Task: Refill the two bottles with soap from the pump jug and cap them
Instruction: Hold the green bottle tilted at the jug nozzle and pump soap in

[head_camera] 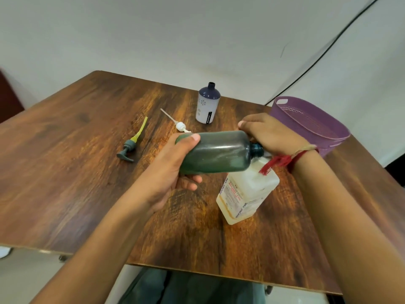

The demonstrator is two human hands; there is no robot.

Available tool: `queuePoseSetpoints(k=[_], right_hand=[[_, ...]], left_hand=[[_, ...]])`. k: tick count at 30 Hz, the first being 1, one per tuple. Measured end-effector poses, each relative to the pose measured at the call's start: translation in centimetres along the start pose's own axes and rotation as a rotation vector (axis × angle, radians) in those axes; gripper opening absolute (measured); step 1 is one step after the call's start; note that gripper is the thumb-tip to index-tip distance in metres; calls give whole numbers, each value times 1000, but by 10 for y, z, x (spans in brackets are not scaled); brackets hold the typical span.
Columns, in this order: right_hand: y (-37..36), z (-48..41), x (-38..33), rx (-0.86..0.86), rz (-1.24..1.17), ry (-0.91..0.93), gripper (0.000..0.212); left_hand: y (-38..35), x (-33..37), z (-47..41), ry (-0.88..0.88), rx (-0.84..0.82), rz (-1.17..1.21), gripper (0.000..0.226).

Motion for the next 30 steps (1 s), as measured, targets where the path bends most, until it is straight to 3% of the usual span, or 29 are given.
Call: queuePoseSetpoints(k=[8,11,15,18,21,25,30], right_hand=[[7,-3,-11,-48,118,48,37],[-1,-3,-5,-42,15,13,27],[3,1,-6,-42,62,27,33],[11,-1,-8,-48,119,24,37],[7,-5,-4,-22,33,7,27],[0,0,5,-6,-83,-47,27],[9,2,-9,-39,31,0,31]], left_hand=[[-2,0,-1,-5,-28,56,57],[1,-4,-4,4,8,32,44],[-3,-7,-8,46,14,33,34],[-7,-4,-7,27,-9,64,44],[-6,-4,-8,-5,10,58,63],[-4,-7,-6,6,19,43,53],[-6,-1,-1,-28,-8,65,61]])
Point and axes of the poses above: each hand's wrist, its own z-axis away from the middle knuckle, its own y-axis out of the back of the hand, x = y × z, the point moved 6 cm from there along -z, towards the middle knuckle, and after that the axes turned 3 degrees about -z, right-handed, at the moved point
